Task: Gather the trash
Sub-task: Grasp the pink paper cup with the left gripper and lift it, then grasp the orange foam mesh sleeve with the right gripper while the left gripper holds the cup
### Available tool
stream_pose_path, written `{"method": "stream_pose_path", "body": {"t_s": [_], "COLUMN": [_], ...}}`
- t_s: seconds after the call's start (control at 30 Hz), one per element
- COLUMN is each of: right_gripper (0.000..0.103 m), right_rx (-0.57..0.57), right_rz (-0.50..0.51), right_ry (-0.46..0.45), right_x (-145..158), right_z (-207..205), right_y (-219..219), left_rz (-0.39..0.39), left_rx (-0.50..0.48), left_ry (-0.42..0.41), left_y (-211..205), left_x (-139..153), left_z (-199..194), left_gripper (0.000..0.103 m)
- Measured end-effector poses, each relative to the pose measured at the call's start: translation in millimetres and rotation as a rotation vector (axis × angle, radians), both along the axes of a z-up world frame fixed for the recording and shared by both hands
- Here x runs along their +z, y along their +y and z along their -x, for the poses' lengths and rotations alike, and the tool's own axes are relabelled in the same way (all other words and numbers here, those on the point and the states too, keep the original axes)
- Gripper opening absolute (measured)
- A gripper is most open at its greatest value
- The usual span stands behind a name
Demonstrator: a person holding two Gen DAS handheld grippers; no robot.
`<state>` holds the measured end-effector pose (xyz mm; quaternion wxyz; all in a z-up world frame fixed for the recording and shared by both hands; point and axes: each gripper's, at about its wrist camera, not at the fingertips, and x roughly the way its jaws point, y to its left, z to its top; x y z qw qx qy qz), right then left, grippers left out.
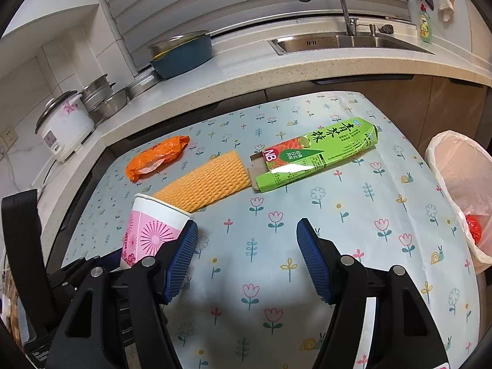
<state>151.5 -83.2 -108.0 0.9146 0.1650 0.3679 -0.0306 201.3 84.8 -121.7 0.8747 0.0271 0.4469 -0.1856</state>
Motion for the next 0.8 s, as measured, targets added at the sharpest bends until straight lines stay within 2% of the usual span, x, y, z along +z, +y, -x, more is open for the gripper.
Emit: {"method": "stream_pose_path", "body": {"t_s": [0.37, 0.63, 0.8], "right_gripper": [0.065, 0.065, 0.065], "right_rx": [0.067, 0.117, 0.103], "right_rz": [-0.018, -0.011, -0.022], "right_ry": [0.005, 0.037, 0.092], "right_x": [1, -15, -34], "right_z": [-28, -80, -117], "right_y": [25, 57, 63], "left_rz": [0.008, -0.014, 0.0], "left_rx": [0.171, 0.283, 0.308], "left_ry": [-0.04, -0.067, -0.068], "left_y": [64, 97, 108], "left_x": [21, 24, 22], "left_z": [-16, -46, -64], "left_gripper": [0.073, 0.073, 0.073]}}
